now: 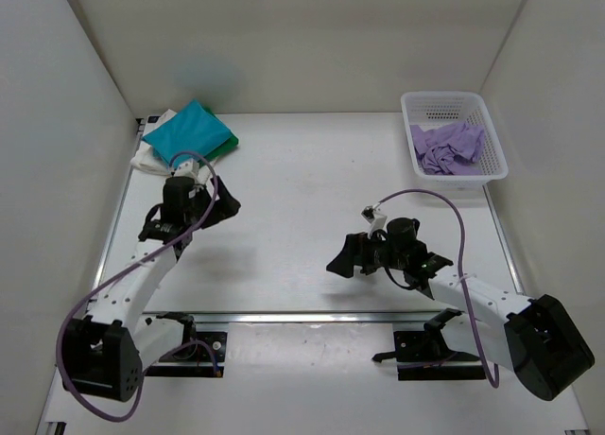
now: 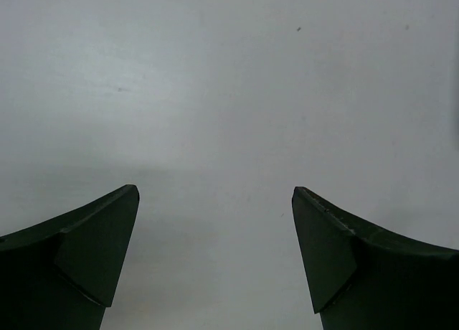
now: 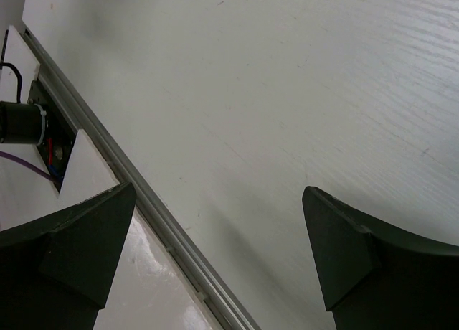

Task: Fold and stack the t-shirts
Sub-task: Put the neatly folded tshirt into the corner of the board with the left arm

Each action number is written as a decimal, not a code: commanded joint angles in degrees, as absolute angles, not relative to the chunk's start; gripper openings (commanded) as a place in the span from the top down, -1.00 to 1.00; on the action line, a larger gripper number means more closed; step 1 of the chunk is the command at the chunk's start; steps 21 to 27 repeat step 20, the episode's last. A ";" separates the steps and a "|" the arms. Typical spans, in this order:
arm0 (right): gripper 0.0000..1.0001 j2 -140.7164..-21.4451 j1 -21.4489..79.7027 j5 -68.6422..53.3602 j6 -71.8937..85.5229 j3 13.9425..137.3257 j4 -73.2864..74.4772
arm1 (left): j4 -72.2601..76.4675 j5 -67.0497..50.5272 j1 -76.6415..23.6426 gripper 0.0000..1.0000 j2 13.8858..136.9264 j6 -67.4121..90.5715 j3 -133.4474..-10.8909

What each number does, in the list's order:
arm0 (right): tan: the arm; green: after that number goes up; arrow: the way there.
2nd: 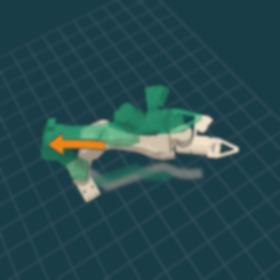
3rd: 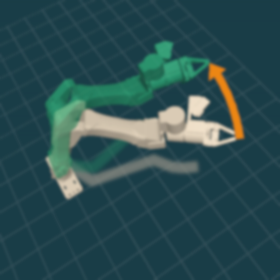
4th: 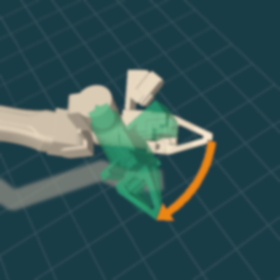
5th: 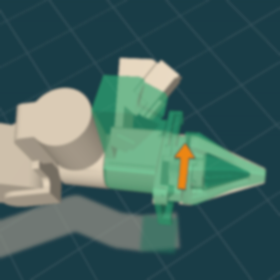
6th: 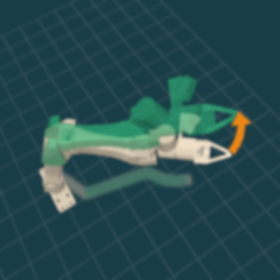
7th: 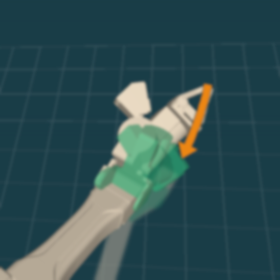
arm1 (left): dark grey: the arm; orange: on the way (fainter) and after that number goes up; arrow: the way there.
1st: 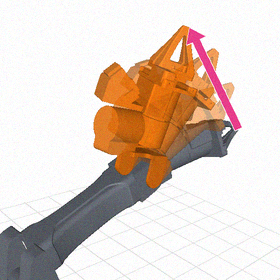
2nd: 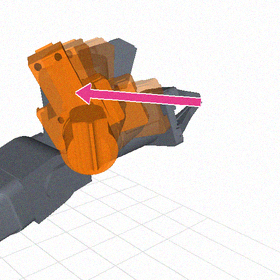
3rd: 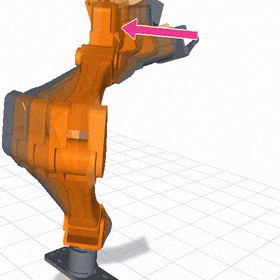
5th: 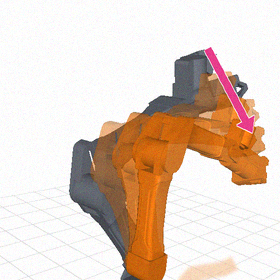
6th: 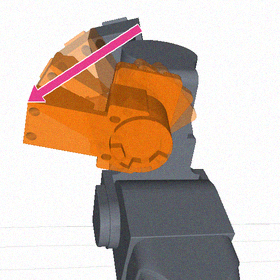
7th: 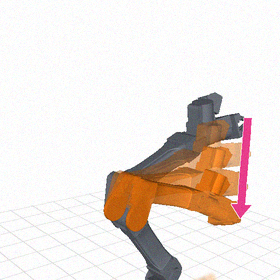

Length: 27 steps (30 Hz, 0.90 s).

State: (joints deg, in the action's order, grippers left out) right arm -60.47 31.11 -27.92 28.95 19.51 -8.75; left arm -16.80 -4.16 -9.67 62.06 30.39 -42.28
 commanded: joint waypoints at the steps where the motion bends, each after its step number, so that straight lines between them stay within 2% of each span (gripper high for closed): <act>1: -0.98 -60.47 31.20 -27.95 28.21 20.30 -11.42 | -20.82 -3.16 -9.76 -0.97 56.00 28.22 -39.73; 12: -0.98 -63.01 31.03 -28.22 29.09 19.69 -13.19 | -26.98 -2.37 -7.82 -0.97 40.00 24.17 -36.12; 27: -0.98 -63.19 30.85 -28.31 28.74 20.65 -12.31 | -28.74 -2.46 -8.53 -0.98 39.38 22.24 -36.74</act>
